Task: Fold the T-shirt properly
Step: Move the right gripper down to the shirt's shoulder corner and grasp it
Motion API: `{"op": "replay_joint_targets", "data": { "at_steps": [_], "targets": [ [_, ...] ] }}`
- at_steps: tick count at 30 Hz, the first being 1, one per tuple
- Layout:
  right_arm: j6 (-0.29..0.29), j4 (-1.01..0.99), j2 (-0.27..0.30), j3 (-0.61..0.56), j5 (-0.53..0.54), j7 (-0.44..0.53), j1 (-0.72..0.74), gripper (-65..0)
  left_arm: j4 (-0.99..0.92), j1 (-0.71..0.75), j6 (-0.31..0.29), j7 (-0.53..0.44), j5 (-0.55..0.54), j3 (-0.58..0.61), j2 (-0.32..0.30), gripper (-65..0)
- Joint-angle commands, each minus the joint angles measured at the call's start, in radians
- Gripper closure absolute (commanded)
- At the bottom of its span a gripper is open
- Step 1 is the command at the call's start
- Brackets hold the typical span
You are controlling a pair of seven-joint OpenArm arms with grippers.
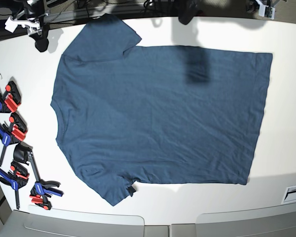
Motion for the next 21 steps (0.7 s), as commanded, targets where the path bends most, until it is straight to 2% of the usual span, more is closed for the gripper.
{"op": "replay_joint_targets", "data": {
  "at_steps": [1, 6, 12, 17, 21],
  "targets": [
    [0.018, 0.014, 0.014, 0.008, 0.004, 0.018, 0.005, -37.2, 0.014, 0.014, -0.003, -0.021, -0.006, -0.006, -0.006, 0.0],
    [0.016, 0.014, 0.022, -0.005, -0.095, 0.015, 0.089, -37.2, 0.014, 0.014, -0.003, -0.021, -0.006, -0.006, -0.006, 0.0],
    [0.014, 0.014, 0.073, -0.124, -0.160, 0.017, 0.123, -37.2, 0.014, 0.014, -0.003, -0.022, -0.006, -0.006, -0.006, 0.0],
    [-0.004, 0.013, 0.074, -0.231, -0.242, 0.025, 0.144, -37.2, 0.014, 0.014, -0.003, -0.021, -0.006, -0.006, -0.006, 0.0],
    [-0.023, 0.013, 0.060, -0.267, -0.283, 0.042, 0.161, -37.2, 0.014, 0.014, -0.003, -0.021, -0.006, -0.006, -0.006, 0.0]
  ]
}}
